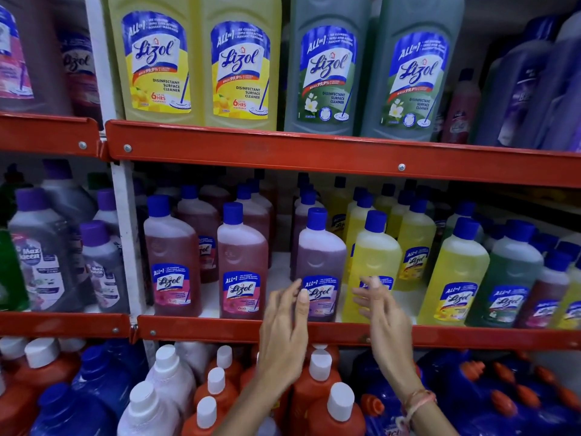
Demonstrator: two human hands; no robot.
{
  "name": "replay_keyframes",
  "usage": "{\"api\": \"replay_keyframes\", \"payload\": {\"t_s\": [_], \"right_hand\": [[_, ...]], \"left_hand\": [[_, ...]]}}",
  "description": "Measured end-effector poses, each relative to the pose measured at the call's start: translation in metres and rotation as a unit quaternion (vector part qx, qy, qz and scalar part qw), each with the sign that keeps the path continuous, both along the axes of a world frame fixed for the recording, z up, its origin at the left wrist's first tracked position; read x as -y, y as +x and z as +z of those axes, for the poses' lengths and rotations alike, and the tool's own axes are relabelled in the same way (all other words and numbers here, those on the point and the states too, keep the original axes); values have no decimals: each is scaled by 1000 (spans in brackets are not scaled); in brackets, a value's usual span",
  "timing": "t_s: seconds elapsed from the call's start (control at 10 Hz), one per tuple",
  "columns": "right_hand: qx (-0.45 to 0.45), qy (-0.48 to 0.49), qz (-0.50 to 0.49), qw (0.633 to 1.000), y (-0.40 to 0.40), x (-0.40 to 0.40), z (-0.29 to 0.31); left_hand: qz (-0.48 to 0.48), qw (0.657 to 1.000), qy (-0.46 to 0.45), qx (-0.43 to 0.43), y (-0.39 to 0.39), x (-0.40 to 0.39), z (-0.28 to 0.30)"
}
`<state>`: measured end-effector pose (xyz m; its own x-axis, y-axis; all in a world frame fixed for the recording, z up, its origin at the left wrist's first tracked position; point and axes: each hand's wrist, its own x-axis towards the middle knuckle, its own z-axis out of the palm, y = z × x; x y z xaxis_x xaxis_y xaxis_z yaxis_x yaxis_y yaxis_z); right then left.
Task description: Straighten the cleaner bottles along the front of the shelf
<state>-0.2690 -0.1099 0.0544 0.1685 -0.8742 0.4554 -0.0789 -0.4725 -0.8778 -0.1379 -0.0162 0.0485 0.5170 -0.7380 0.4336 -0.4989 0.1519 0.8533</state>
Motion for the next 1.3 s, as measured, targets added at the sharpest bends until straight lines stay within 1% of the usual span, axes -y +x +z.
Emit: {"api": "replay_keyframes", "payload": {"t_s": [0.1, 0.2, 0.3, 0.4, 0.5, 1.0, 1.1, 1.2, 1.3], "right_hand": [[52, -19, -95, 994, -16, 6, 7], [22, 14, -56, 998, -27, 14, 8], [-33, 47, 15, 998, -32, 20, 3], [-66, 56, 57, 995, -35, 23, -1], [-82, 57, 65, 993, -38, 26, -2], [-69, 45, 51, 995, -52, 22, 5], [-76, 45, 46, 995, -55, 22, 3], [-76, 42, 53, 995, -57, 22, 5], [-85, 14, 6, 996, -64, 27, 11]], "left_hand": [[-68, 997, -32, -24, -26, 5, 5], [-172, 982, 63, -52, -46, 18, 10], [-185, 974, 110, -69, -61, 33, 12], [-158, 977, 111, -89, -66, 49, 8], [-155, 977, 109, -99, -65, 52, 9], [-211, 970, 96, -75, -63, 60, 7], [-205, 970, 111, -74, -62, 61, 5], [-210, 969, 110, -62, -59, 59, 5], [-188, 978, 89, -16, -51, 53, 9]]}}
